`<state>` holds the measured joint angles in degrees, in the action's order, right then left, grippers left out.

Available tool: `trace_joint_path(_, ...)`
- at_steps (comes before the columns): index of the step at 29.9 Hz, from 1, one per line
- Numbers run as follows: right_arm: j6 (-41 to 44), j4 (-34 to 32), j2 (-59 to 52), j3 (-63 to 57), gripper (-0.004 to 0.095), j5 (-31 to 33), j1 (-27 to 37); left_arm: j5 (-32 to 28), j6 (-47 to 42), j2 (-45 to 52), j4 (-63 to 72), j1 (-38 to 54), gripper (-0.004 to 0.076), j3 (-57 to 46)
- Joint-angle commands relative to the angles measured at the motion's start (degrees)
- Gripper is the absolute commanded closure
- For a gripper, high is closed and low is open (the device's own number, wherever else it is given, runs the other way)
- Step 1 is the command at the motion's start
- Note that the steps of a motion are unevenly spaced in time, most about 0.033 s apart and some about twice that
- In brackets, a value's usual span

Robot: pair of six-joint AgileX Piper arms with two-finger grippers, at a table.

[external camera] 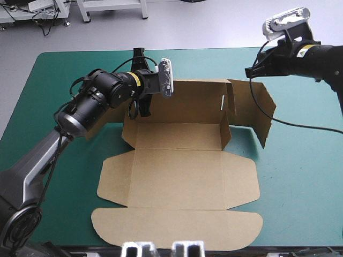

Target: Fold the box

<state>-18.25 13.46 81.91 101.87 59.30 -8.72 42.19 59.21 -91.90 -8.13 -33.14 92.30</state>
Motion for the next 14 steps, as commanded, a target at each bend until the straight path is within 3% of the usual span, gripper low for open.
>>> trace_joint_path(1,0.42,0.75,3.08,6.46,0.0927,0.15,0.52,-6.43,-1.29,1.47,-1.20,-0.42,0.0733,2.10)
trace_joint_path(9,-0.68,7.75,14.07,14.97,0.0927,6.98,7.59,-10.51,-2.61,1.47,-3.09,-0.32,0.0733,0.84)
trace_joint_path(12,-0.68,7.75,18.44,20.09,0.0926,12.16,9.42,-17.12,-2.61,1.92,-3.52,-0.32,0.0733,-2.96)
trace_joint_path(14,-0.53,7.65,20.09,22.67,0.0927,12.17,9.83,-21.86,-3.05,1.95,-3.26,-0.32,0.0733,-5.52)
